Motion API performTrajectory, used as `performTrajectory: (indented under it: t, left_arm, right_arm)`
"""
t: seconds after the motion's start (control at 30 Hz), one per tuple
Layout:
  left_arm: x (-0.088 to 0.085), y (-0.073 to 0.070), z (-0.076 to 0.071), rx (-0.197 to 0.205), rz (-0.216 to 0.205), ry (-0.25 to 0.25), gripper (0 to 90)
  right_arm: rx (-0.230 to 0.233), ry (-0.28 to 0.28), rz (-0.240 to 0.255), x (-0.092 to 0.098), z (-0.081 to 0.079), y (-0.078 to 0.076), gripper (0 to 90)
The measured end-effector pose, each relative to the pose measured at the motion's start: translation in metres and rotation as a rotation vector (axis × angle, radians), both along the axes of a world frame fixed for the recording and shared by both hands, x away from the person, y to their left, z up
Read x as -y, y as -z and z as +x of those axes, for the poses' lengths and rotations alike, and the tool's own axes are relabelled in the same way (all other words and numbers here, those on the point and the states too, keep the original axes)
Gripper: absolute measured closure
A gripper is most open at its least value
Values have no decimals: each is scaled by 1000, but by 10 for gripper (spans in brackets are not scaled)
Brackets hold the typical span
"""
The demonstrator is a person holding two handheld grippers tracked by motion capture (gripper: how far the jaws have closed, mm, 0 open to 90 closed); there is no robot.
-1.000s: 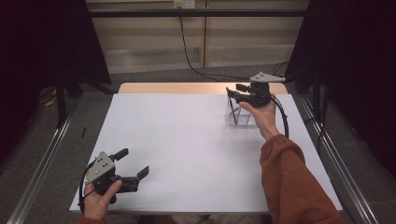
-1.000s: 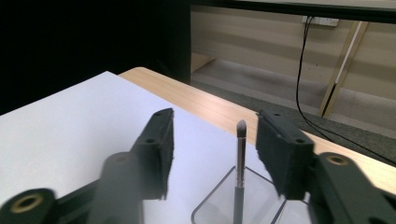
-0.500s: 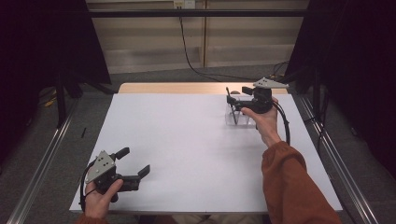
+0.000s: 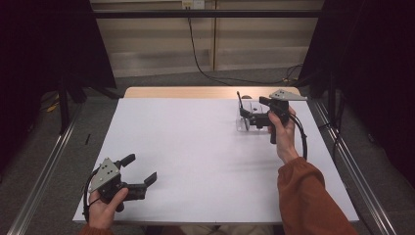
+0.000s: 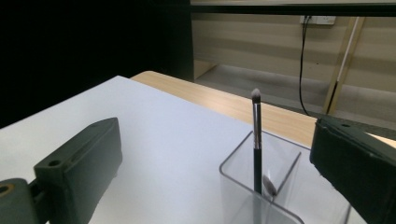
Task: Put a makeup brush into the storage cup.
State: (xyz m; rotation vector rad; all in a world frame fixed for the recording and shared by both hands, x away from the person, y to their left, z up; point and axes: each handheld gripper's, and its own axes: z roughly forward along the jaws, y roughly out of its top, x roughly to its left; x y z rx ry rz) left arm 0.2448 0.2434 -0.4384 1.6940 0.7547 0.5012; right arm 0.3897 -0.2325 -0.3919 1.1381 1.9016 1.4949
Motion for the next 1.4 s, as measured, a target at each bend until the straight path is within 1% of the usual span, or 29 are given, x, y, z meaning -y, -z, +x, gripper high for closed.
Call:
performTrajectory:
  t: [0.13,0.2,0.3,0.4,0.43,0.53,0.6,0.67,0.73,0.8,0.87,0.9,1.07,1.13,1.3,1.37,1.4]
  left_arm:
    - [-1,0,0,3,-4,-7,21]
    - [-1,0,0,4,-2,-7,21]
    - [-2,0,0,4,-5,-7,21]
    - [-2,0,1,5,-2,-8,21]
    - [-2,0,1,5,-2,-9,21]
    - [-3,0,2,9,2,-12,21]
    - [-3,0,2,7,-4,-17,22]
    - [-4,-1,2,14,0,-24,23]
    - [-5,-1,2,19,-10,-34,25]
    - [-5,0,2,15,-11,-42,25]
    - [-6,0,2,18,-13,-42,25]
    - [-6,0,2,19,-13,-43,25]
    - [-6,0,1,17,-11,-41,25]
    - [-6,0,1,15,-10,-37,24]
    - [-7,0,0,13,-11,-34,23]
    - [-7,0,0,13,-11,-33,23]
    - [-7,0,0,14,-9,-35,23]
  right_arm:
    - [15,2,-11,0,-10,1,26]
    - [12,2,-13,1,-13,1,26]
    - [16,29,-18,3,-19,1,19]
    - [8,36,8,6,-26,4,15]
    - [14,42,8,6,-28,5,15]
    - [12,43,7,10,-35,7,15]
    - [10,42,3,12,-39,7,15]
    - [18,45,-8,15,-44,7,17]
    - [18,42,-13,17,-49,7,18]
    - [19,50,-15,20,-53,8,17]
    - [14,46,-7,23,-57,8,18]
    - [20,49,0,24,-59,9,20]
    - [22,49,-6,28,-70,11,20]
    - [34,51,5,29,-75,12,20]
    - [27,58,8,36,-86,18,20]
    - [25,62,6,39,-89,18,20]
    - [27,65,14,40,-91,18,20]
